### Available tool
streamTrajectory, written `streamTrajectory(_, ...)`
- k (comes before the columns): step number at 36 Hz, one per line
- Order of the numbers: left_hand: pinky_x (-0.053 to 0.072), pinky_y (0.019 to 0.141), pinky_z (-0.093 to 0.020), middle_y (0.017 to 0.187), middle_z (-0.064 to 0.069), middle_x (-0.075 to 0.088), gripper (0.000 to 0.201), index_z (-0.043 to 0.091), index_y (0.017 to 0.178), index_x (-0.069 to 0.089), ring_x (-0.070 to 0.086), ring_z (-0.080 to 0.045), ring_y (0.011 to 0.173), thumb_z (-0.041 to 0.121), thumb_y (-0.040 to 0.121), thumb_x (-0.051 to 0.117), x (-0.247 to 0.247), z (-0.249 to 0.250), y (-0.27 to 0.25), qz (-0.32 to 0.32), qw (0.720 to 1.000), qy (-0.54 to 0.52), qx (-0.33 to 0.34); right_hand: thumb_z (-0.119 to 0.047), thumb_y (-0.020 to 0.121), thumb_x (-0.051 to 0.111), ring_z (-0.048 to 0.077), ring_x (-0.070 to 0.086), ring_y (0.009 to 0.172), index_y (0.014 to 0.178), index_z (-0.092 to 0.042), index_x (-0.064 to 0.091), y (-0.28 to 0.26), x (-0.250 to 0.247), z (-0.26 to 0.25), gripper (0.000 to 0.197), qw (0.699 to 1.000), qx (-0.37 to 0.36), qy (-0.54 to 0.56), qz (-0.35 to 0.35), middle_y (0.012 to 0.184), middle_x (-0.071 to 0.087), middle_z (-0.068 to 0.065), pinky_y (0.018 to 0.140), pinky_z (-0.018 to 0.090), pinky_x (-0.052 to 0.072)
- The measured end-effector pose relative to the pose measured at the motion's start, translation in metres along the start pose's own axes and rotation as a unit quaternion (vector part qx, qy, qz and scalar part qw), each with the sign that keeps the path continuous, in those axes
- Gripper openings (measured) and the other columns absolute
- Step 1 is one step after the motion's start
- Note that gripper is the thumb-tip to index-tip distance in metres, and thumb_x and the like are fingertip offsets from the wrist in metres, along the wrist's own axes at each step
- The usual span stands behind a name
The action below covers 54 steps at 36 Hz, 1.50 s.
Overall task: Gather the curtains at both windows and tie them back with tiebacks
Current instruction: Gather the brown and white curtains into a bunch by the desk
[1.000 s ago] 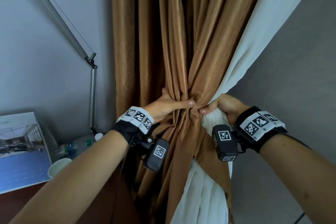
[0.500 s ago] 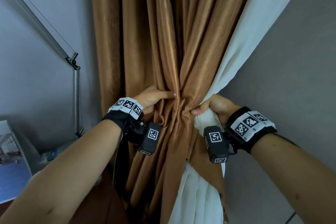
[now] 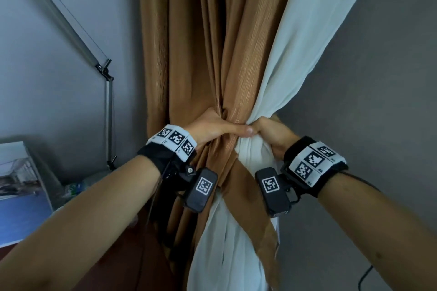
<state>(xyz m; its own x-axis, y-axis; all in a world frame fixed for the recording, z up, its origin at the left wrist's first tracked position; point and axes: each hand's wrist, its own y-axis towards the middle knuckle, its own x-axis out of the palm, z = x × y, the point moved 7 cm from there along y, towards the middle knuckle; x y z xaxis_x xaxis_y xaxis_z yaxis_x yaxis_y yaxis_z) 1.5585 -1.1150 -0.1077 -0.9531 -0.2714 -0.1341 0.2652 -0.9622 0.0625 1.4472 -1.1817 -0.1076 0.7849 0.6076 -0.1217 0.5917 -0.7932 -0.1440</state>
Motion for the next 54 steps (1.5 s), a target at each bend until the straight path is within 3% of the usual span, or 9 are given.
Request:
streamTrajectory(15,0.031,0.090,-0.014,0.091,0.015,0.059,0.018,0.016,0.090,0.063,0.053,0.001,0.095,0.028,0.083,0.076,0.023,-0.011,-0.007,0.019,0.992,0.004,-0.125,0.015,0.063,0.053,0.033,0.066,0.061,0.093,0.011,0.066,-0.002,-0.022,-0.003,0.033,0.999,0.016,-0.042,-0.006,0.075,0.067,0.022,0.053,0.035,0.057)
streamTrajectory(23,0.034,0.091,-0.018,0.139,-0.004,0.054,0.146,-0.002,0.138,0.046,0.045,-0.012,0.128,0.068,0.016,0.088,0.008,-0.018,-0.003,0.071,0.990,0.026,-0.116,0.014,0.071,0.063,0.026,0.065,0.057,0.080,0.006,0.063,-0.003,-0.023,-0.003,0.012,0.999,0.024,-0.030,0.021,0.069,0.066,0.016,0.045,0.024,0.053)
streamTrajectory(32,0.035,0.113,-0.043,0.148,-0.007,0.034,0.131,0.022,0.142,0.027,0.040,-0.023,0.133,0.071,0.036,0.085,-0.113,-0.030,-0.030,0.305,0.949,0.021,-0.076,0.009,0.037,0.077,0.034,0.070,0.087,0.096,0.005,0.071,-0.008,-0.017,-0.001,0.060,0.999,0.021,0.017,-0.034,0.091,0.074,0.016,0.081,0.043,0.058)
streamTrajectory(35,0.023,0.116,-0.042,0.157,-0.008,0.025,0.122,0.015,0.155,0.006,0.028,-0.024,0.142,0.041,0.063,0.084,-0.116,-0.020,-0.020,0.253,0.961,-0.101,-0.044,0.009,0.038,0.077,0.032,0.070,0.083,0.090,0.004,0.071,-0.011,-0.012,-0.003,0.052,0.999,0.021,0.016,-0.041,0.084,0.074,0.014,0.080,0.043,0.058)
streamTrajectory(38,0.038,0.108,-0.045,0.142,-0.006,0.047,0.156,0.019,0.153,0.015,0.044,-0.024,0.131,0.046,0.023,0.098,-0.096,-0.021,-0.013,0.140,0.972,-0.180,-0.055,0.009,0.038,0.077,0.033,0.071,0.083,0.092,0.005,0.070,-0.014,-0.009,-0.003,0.055,0.999,0.029,0.019,-0.035,0.086,0.074,0.015,0.079,0.043,0.059)
streamTrajectory(43,0.055,0.090,-0.033,0.098,-0.006,0.073,0.096,0.006,0.105,0.063,0.068,-0.020,0.098,0.040,0.024,0.100,-0.032,-0.013,-0.018,-0.042,0.988,-0.138,-0.055,0.009,0.040,0.079,0.032,0.071,0.078,0.101,0.009,0.069,-0.016,-0.008,-0.002,0.062,0.999,0.032,0.023,-0.027,0.090,0.073,0.018,0.068,0.039,0.059)
streamTrajectory(46,0.040,0.107,-0.029,0.103,0.009,0.068,0.075,0.011,0.103,0.066,0.057,-0.009,0.107,0.040,0.041,0.095,-0.001,0.000,-0.021,-0.023,0.998,0.009,-0.059,0.013,0.055,0.079,0.029,0.072,0.072,0.100,0.010,0.070,-0.017,-0.006,0.000,0.046,0.999,0.027,0.012,-0.032,0.085,0.074,0.018,0.064,0.036,0.058)
streamTrajectory(49,0.050,0.076,-0.009,0.087,0.012,0.075,0.077,0.018,0.092,0.070,0.067,0.000,0.097,0.043,0.024,0.095,0.000,0.001,-0.013,-0.012,0.999,0.008,-0.043,0.014,0.061,0.077,0.029,0.072,0.070,0.095,0.008,0.071,-0.021,-0.005,0.003,0.035,0.998,0.023,0.006,-0.058,0.081,0.074,0.016,0.064,0.038,0.058)
streamTrajectory(54,0.046,0.078,-0.015,0.081,0.014,0.076,0.022,0.018,0.086,0.071,0.068,0.008,0.080,0.007,0.070,0.082,0.002,-0.002,-0.014,-0.018,0.999,-0.013,-0.048,0.011,0.053,0.078,0.029,0.072,0.069,0.097,0.008,0.070,-0.024,-0.005,0.002,0.045,0.997,0.022,-0.007,-0.078,0.079,0.074,0.016,0.065,0.039,0.059)
